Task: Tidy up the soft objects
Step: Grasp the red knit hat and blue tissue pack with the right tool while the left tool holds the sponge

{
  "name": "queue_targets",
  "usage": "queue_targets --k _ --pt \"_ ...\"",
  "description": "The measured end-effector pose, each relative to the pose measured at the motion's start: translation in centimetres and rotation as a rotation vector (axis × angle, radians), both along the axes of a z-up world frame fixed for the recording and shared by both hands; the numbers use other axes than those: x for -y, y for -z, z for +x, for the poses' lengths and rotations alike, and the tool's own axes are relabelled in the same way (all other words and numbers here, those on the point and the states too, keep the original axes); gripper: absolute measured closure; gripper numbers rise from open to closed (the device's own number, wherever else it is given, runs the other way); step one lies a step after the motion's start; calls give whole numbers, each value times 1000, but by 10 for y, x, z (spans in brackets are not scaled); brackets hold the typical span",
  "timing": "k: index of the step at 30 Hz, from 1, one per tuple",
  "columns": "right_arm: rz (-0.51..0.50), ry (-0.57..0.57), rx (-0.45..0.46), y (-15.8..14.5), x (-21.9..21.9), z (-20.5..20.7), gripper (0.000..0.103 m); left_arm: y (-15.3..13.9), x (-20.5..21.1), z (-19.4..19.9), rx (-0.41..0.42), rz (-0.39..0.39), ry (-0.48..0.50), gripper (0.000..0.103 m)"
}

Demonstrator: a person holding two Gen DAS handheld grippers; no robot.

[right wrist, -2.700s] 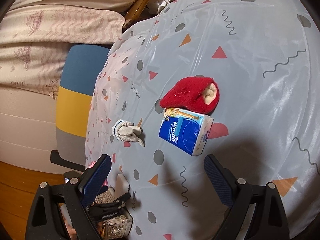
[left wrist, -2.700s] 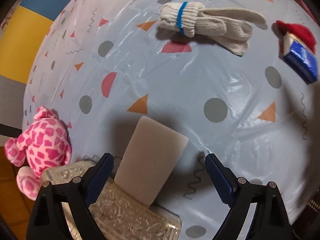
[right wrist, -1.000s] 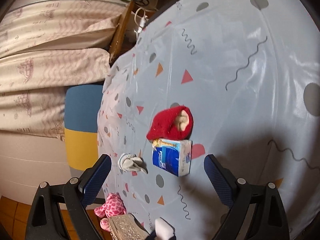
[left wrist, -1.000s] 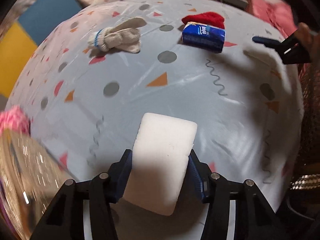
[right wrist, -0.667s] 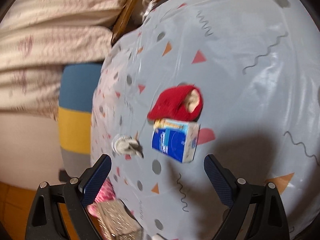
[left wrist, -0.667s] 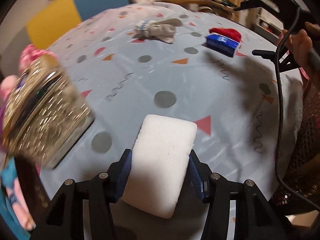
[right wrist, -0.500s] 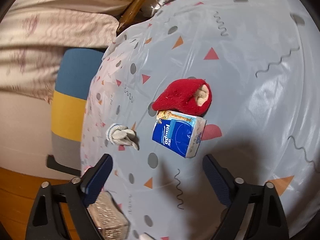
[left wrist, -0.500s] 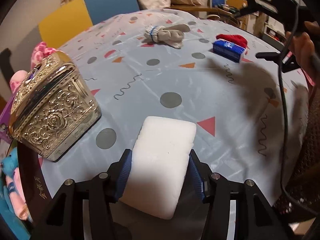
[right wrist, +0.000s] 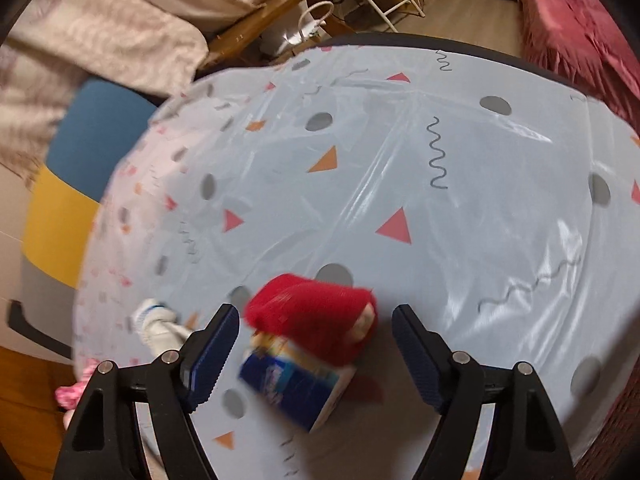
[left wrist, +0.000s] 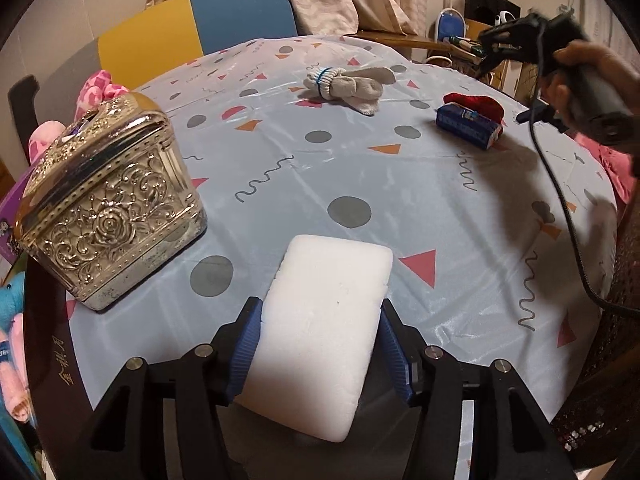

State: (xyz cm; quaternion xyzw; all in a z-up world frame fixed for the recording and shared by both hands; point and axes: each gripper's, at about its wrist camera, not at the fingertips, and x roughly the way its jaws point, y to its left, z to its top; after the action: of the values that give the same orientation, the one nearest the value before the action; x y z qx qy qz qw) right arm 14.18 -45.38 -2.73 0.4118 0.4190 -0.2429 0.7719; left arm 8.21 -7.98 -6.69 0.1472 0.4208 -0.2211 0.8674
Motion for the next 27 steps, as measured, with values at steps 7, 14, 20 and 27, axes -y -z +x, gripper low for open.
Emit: queue_targets --k 7,14,20,27 --pt "-66 -153 -105 27 -16 34 27 0 0 -3 11 -7 -2 45" --pt "-25 -431 -110 30 -74 44 68 -1 0 -5 14 -7 -5 45" --pt "21 -592 -124 36 -140 39 66 -5 -5 -4 -16 -27 -16 46" --pt "-114 -680 -125 34 -160 38 56 -11 -21 -7 -68 -104 -66 48"
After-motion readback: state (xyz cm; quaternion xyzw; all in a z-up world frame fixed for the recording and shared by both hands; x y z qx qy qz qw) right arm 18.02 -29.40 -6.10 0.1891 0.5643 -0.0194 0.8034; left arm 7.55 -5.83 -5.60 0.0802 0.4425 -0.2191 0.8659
